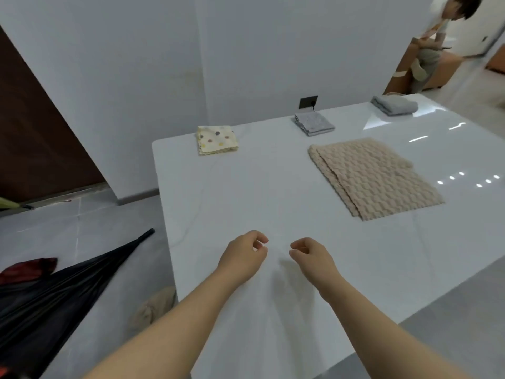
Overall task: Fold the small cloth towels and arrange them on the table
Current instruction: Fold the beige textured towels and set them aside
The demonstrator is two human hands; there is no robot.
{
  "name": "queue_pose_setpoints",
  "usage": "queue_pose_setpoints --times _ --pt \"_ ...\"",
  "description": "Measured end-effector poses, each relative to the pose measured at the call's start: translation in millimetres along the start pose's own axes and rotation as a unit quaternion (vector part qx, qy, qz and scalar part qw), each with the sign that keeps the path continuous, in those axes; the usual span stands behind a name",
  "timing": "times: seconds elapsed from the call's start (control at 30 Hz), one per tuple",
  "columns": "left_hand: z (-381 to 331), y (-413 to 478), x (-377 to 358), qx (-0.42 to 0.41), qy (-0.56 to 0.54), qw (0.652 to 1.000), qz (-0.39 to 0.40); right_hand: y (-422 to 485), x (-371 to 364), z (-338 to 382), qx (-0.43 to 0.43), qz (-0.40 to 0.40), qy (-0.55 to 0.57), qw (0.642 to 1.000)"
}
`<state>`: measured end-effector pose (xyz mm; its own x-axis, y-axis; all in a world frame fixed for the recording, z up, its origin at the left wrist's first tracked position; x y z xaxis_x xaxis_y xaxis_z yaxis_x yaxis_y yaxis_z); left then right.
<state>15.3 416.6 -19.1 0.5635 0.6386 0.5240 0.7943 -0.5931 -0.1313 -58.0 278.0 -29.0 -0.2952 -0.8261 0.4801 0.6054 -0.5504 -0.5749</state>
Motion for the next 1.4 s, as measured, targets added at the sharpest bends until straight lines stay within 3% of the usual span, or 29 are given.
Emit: queue_pose_setpoints --times 0.37,0.53,0.67,0.8,0.93,1.1,1.4 --pt "-74.5 98.8 -117.6 -0.021 0.072 0.997 -0.035 120.5 132.9 -15.5 0.105 -0.005 -0.064 0.992" --pt "-117.6 143.1 -193.2 0.02 0.052 0.991 -0.118 175.8 213.6 -29.6 0.164 0.018 -0.141 0.976" --pt "-142.3 168.9 -235.6 -0.007 0.103 0.98 -0.173 208.5 257.0 -41.6 0.242 -0.023 -0.237 0.941" --pt "-143.7 184.7 -263.3 -0.037 0.198 0.968 -0.152 228.4 272.7 -54.1 0.303 -0.028 -0.285 0.909" --pt "-133.8 190.4 -274.0 -0.057 0.277 0.941 -0.185 240.5 274.9 -59.6 0.353 -0.011 -0.268 0.896" --pt "-124.8 184.6 -283.3 -0.126 0.324 0.904 -0.25 244.5 272.6 -68.6 0.429 -0.09 -0.228 0.87" --pt "-124.2 180.8 -293.0 -0.112 0.362 0.882 -0.279 248.9 268.3 -76.3 0.5 -0.121 -0.264 0.816"
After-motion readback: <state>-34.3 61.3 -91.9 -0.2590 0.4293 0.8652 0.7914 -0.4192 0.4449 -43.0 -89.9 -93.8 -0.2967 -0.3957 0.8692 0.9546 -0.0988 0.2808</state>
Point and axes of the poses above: each hand's wrist, its own y-axis towards the middle knuckle, its own x-axis out of the back of the hand, z = x × y, the point moved 3 cm from there along y, towards the middle knuckle, and after that the axes turned 13 degrees about -x, right-handed, at the moved point
